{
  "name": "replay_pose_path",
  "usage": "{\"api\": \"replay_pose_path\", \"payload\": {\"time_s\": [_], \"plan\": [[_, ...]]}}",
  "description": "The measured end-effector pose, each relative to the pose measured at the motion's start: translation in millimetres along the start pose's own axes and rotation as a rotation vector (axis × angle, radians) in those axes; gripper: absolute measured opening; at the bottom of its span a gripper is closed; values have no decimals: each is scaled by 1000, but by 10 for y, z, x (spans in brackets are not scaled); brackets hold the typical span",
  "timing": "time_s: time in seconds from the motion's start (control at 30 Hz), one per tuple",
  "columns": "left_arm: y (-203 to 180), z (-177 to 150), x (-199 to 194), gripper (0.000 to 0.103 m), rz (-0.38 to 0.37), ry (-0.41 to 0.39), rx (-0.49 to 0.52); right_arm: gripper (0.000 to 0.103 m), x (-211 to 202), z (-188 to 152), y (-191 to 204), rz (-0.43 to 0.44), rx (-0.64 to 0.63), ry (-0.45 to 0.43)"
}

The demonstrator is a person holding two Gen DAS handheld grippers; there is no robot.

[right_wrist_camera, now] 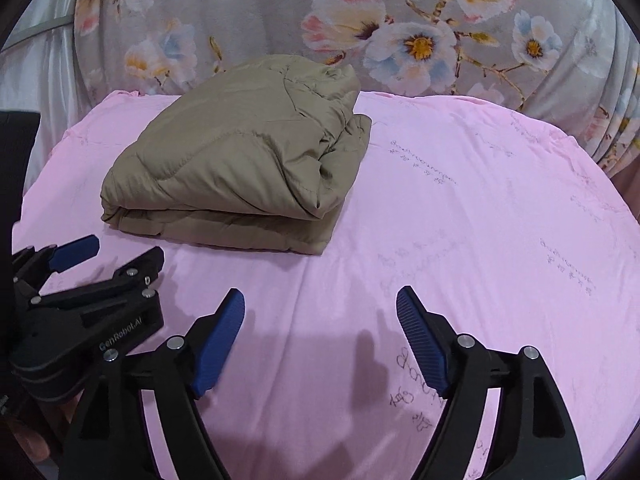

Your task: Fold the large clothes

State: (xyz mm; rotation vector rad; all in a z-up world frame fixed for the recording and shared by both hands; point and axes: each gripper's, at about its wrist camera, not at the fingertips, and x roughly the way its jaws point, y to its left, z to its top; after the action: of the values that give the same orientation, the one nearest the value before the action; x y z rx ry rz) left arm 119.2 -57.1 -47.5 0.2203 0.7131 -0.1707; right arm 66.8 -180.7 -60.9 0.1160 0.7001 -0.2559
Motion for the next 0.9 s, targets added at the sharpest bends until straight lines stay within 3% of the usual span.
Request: {"api": "replay_pose_path", "payload": {"time_s": [0.07, 0.1, 0.23, 0.47, 0.9], "plan": [[24, -33, -86, 89, 10, -31, -12, 80, -16, -29, -40, -2, 22, 3], [38, -52, -127, 91, 20, -45, -20, 81, -21, -44, -52, 0, 32, 7], [25, -83, -183, 92, 61, -67, -19, 81, 3, -66, -24, -18, 24, 17], [29, -90, -93, 92, 64, -28, -20, 81, 90, -76, -25, -19, 27, 51], [44, -95, -81, 92, 75, -26, -28, 81, 95, -84, -14, -26, 21, 47]]}}
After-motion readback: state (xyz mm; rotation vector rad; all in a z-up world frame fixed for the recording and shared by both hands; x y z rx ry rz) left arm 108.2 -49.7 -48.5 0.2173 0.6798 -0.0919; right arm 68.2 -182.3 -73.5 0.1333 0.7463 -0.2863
